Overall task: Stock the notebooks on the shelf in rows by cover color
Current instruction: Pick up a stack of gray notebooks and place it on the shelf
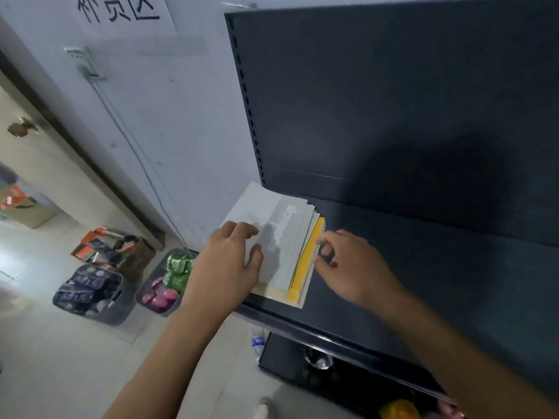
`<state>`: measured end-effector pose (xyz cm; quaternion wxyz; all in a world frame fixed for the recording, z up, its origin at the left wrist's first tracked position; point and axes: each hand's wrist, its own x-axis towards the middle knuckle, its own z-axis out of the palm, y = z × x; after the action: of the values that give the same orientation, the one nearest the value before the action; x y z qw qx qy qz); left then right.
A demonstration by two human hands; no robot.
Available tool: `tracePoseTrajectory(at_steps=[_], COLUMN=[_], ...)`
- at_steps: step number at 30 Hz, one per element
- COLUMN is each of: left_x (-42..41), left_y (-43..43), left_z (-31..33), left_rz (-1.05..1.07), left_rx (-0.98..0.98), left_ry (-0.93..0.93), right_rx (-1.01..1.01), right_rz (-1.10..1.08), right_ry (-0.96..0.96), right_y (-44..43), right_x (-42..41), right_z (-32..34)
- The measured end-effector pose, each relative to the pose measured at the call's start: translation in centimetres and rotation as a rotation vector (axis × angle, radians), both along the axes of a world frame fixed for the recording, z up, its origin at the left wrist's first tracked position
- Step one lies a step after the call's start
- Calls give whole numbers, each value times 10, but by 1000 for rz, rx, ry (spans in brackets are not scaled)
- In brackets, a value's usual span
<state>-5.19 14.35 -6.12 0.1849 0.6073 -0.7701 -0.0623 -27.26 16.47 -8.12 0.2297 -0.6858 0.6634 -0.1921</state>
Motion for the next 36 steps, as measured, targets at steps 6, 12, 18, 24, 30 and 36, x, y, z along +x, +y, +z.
tracePoseTrajectory(at_steps=[6,12,18,24,30,36], left_x=[33,47,45,46,49,52], left_y=[-81,-114,-125,-120,-124,-125], left_z=[-6,-15,-20,-25,-25,-21], left_rz=[-56,-97,-135,-102,-88,-65], left_rx=[6,132,195,283,393,382], left_ry=[-1,-2,32,53,107,108], right_rx=[62,115,260,280,191,28], right_rz=[-270,-527,-631,-598,-590,-535], right_ry=[-42,-92,-90,-67,-20,60], right_y=[-26,-37,-47,-47,-40,-40], right_x=[47,81,88,98,107,121], right_z=[-7,-15,-22,-26,-25,-20])
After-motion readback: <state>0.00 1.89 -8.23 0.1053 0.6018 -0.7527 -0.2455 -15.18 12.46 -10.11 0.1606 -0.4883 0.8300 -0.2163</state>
